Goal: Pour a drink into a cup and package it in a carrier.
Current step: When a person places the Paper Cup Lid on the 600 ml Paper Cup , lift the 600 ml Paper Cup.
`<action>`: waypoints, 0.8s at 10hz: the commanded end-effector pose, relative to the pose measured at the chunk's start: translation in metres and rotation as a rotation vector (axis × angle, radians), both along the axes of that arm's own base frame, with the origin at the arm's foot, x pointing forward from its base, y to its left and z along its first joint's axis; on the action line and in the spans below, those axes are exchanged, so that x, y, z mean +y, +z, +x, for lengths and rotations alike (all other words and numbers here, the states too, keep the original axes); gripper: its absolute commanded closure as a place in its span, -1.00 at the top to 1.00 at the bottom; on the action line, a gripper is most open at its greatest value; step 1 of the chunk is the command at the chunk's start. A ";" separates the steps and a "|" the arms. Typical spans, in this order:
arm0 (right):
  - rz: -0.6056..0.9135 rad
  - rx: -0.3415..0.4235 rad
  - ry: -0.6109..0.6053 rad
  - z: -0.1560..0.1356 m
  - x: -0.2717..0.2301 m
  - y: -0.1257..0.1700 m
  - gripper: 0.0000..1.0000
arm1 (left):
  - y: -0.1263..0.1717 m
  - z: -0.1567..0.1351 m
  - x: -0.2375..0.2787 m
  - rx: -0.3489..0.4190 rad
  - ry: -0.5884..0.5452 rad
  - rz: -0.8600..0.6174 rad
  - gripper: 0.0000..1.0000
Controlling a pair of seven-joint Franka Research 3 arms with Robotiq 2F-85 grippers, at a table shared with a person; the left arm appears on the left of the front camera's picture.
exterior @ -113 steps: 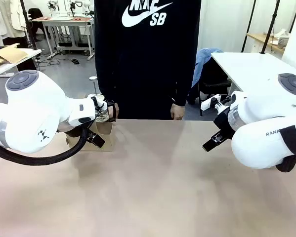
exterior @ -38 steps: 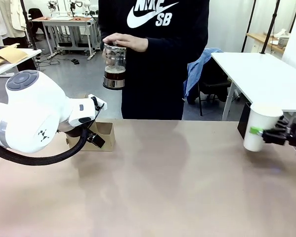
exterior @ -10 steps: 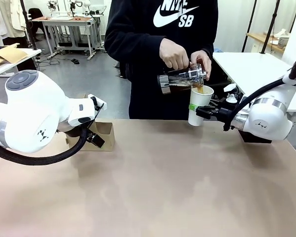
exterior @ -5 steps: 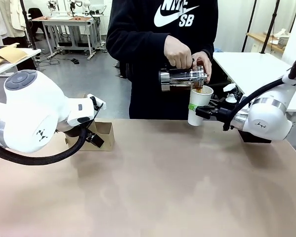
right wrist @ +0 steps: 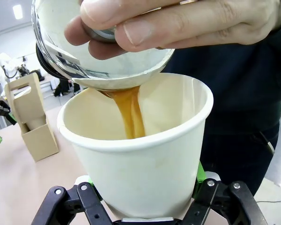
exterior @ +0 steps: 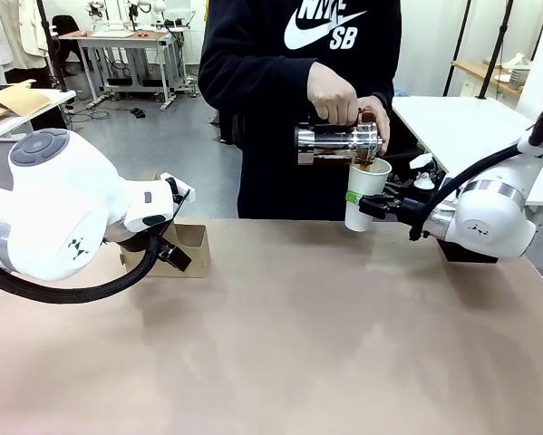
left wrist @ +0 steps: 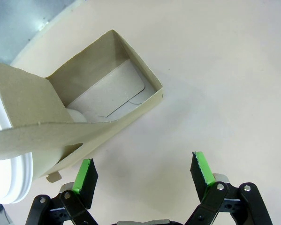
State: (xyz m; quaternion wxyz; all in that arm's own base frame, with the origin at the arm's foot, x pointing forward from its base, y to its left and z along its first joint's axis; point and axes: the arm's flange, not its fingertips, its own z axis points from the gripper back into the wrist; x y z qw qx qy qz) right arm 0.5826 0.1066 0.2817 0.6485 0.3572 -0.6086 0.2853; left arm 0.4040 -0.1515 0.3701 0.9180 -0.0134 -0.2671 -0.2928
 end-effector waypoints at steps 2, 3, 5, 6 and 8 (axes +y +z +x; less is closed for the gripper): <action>-0.003 0.002 -0.006 -0.001 0.002 0.004 0.60 | 0.000 0.000 0.000 0.000 0.000 -0.001 1.00; -0.003 0.002 -0.006 -0.001 0.002 0.004 0.60 | 0.000 0.000 0.000 0.000 0.000 -0.001 1.00; -0.003 0.002 -0.006 -0.001 0.002 0.004 0.60 | 0.000 0.000 0.000 0.000 0.000 -0.001 1.00; -0.003 0.002 -0.006 -0.001 0.002 0.004 0.60 | 0.000 0.000 0.000 0.000 0.000 -0.001 1.00; -0.003 0.002 -0.006 -0.001 0.002 0.004 0.60 | 0.000 0.000 0.000 0.000 0.000 -0.001 1.00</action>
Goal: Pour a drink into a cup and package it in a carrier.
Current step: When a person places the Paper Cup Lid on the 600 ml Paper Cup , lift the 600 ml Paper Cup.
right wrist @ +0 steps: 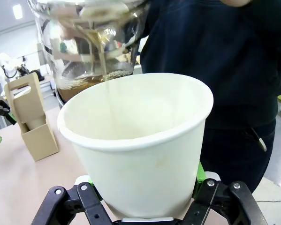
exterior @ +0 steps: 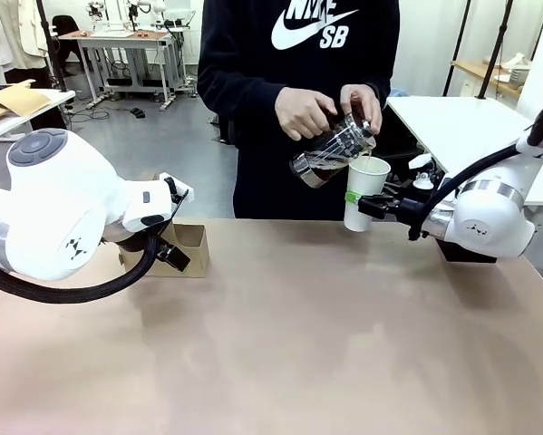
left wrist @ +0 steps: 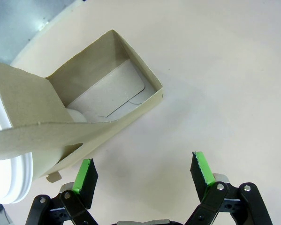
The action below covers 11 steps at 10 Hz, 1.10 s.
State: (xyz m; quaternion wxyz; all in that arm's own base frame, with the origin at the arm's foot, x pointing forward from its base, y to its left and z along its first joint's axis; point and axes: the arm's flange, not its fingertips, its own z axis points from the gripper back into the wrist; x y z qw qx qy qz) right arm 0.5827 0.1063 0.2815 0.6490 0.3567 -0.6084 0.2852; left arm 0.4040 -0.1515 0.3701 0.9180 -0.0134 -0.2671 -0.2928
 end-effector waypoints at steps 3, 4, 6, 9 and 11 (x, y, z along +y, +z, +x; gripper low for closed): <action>-0.002 0.001 -0.005 -0.001 0.003 0.004 0.60 | 0.000 0.000 0.000 0.000 0.000 -0.001 1.00; -0.002 0.001 -0.005 -0.001 0.003 0.004 0.60 | 0.000 0.000 0.000 0.000 0.000 -0.001 1.00; -0.002 0.001 -0.005 -0.001 0.003 0.004 0.60 | 0.000 0.000 0.000 0.000 0.000 -0.001 1.00; -0.002 0.001 -0.005 -0.001 0.003 0.004 0.60 | 0.000 0.000 0.000 0.000 0.000 -0.001 1.00; -0.002 0.001 -0.005 -0.001 0.003 0.004 0.60 | 0.000 0.000 0.000 0.000 0.000 -0.001 1.00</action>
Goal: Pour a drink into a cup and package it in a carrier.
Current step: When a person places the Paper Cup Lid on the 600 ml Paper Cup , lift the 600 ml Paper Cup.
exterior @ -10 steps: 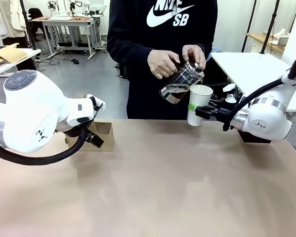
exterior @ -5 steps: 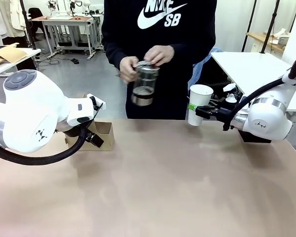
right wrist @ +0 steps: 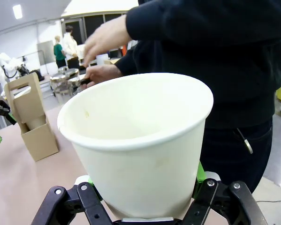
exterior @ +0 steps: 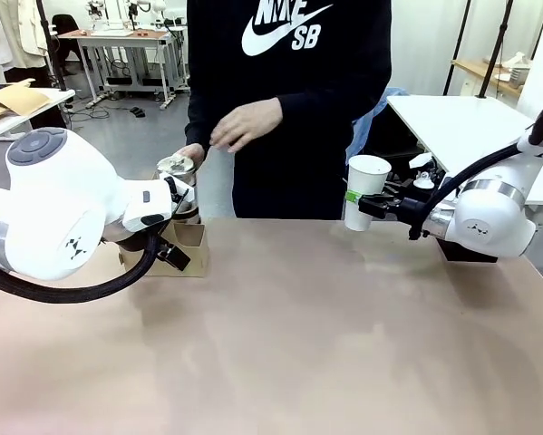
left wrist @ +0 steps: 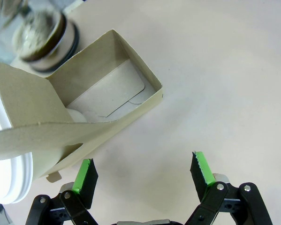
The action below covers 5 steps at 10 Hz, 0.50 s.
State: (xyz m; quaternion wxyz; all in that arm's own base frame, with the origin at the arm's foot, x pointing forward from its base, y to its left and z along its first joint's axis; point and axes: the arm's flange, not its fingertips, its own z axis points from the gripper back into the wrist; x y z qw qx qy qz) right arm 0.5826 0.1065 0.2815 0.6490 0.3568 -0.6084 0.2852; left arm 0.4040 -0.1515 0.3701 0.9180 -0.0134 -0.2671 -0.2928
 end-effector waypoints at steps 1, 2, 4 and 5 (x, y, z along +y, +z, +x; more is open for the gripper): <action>-0.002 0.001 -0.005 -0.001 0.002 0.004 0.60 | 0.000 0.000 0.000 0.000 0.000 -0.001 1.00; -0.002 0.001 -0.005 -0.001 0.002 0.004 0.60 | 0.000 0.000 0.000 0.000 0.000 -0.001 1.00; -0.002 0.001 -0.005 -0.001 0.002 0.004 0.60 | 0.000 0.000 0.000 0.000 0.000 -0.001 1.00; -0.002 0.001 -0.005 -0.001 0.002 0.004 0.60 | 0.000 0.000 0.000 0.000 0.000 -0.001 1.00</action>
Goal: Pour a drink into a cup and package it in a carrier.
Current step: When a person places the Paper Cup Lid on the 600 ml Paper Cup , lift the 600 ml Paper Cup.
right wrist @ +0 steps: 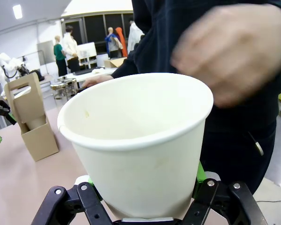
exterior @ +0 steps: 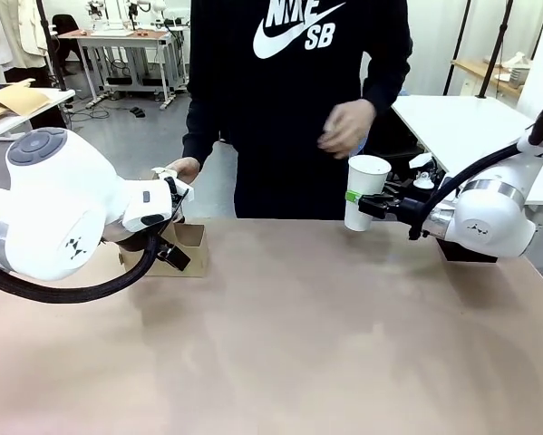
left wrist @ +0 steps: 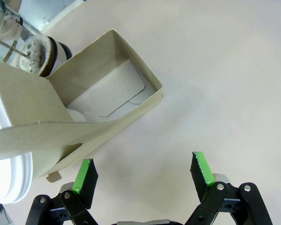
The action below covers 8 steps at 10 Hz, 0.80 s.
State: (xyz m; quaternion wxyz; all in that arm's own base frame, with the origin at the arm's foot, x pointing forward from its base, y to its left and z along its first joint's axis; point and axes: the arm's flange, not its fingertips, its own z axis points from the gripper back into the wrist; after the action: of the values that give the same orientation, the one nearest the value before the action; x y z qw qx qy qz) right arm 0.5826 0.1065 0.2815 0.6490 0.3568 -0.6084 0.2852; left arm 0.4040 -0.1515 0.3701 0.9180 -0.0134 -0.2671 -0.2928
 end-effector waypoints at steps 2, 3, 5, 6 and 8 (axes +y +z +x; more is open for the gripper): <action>-0.002 0.001 -0.005 -0.001 0.002 0.004 0.60 | 0.000 0.000 0.000 0.000 0.000 -0.001 1.00; -0.002 0.001 -0.005 -0.001 0.002 0.004 0.60 | 0.000 0.000 0.000 0.000 0.000 -0.001 1.00; -0.002 0.001 -0.005 -0.001 0.002 0.004 0.60 | 0.000 0.000 0.000 0.000 0.000 -0.001 1.00; -0.002 0.001 -0.005 -0.001 0.002 0.004 0.60 | 0.000 0.000 0.000 0.000 0.000 -0.001 1.00; -0.002 0.001 -0.005 -0.001 0.002 0.004 0.60 | 0.000 0.000 0.000 0.000 0.000 -0.001 1.00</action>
State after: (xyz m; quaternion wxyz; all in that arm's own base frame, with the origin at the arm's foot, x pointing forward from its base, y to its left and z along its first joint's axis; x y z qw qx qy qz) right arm 0.5826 0.1065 0.2815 0.6490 0.3568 -0.6084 0.2853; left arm 0.4040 -0.1515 0.3701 0.9180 -0.0134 -0.2671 -0.2928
